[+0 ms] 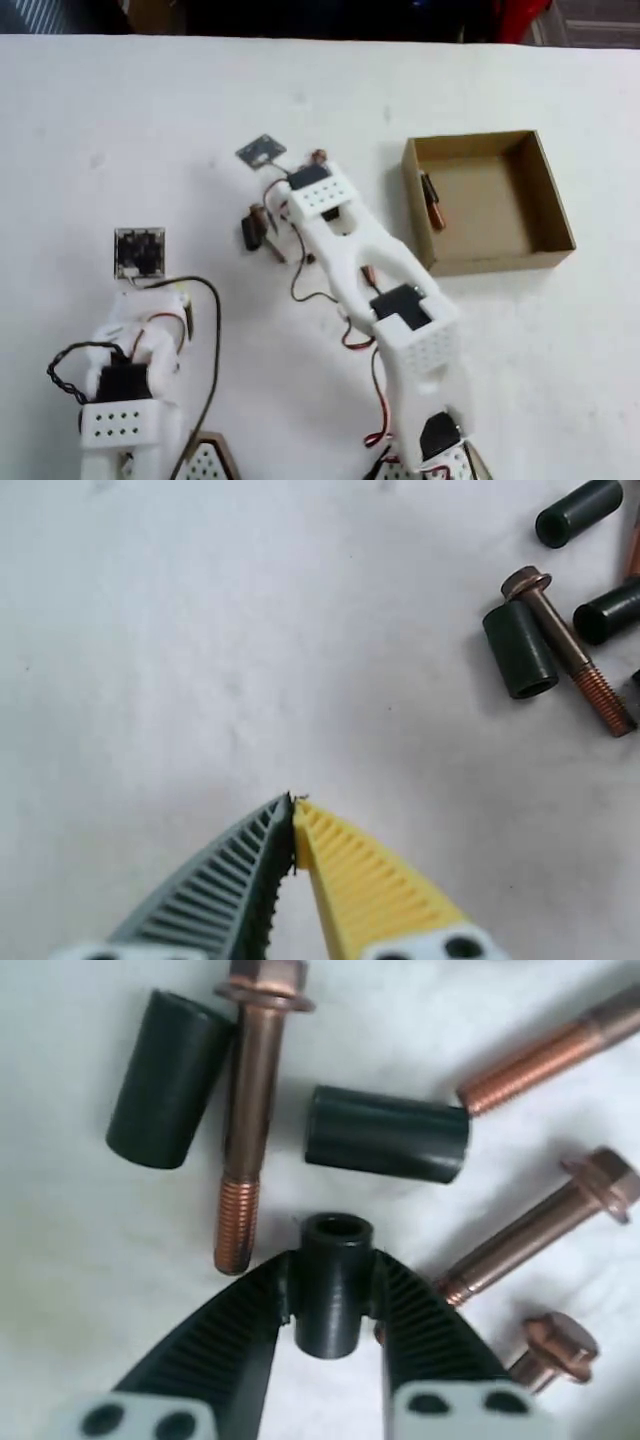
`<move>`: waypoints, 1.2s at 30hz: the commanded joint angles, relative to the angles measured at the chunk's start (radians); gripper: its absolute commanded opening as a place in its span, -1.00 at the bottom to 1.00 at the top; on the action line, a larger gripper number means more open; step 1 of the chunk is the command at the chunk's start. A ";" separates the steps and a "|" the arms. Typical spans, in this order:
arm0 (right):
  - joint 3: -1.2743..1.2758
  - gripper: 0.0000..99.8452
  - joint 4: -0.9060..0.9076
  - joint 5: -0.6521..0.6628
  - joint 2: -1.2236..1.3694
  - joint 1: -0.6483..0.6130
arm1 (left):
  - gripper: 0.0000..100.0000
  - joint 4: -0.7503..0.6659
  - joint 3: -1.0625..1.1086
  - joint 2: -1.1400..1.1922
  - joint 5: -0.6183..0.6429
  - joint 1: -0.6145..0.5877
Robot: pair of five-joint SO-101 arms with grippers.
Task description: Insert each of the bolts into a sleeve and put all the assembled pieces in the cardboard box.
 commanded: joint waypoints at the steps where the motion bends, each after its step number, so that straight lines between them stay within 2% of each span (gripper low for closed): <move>1: -0.012 -0.97 0.012 -0.003 -0.015 -0.008 | -0.95 -0.020 -0.011 -0.013 -0.011 -0.012; 6: -0.051 -0.97 0.050 -0.003 -0.016 -0.007 | -0.95 -0.020 -0.011 -0.013 -0.011 -0.012; 20: -0.611 -0.97 0.555 -0.003 -0.018 0.093 | -0.95 -0.028 0.011 -0.013 -0.012 -0.005; 22: -0.666 -0.97 0.565 -0.003 -0.036 0.104 | -0.95 -0.028 0.012 -0.013 -0.012 -0.005; 29: -0.651 -0.97 0.565 -0.003 -0.222 0.114 | -0.95 -0.028 0.012 -0.013 -0.012 -0.005; 36: -0.427 -0.97 0.564 -0.003 -0.522 0.111 | -0.95 -0.028 0.012 -0.013 -0.012 -0.005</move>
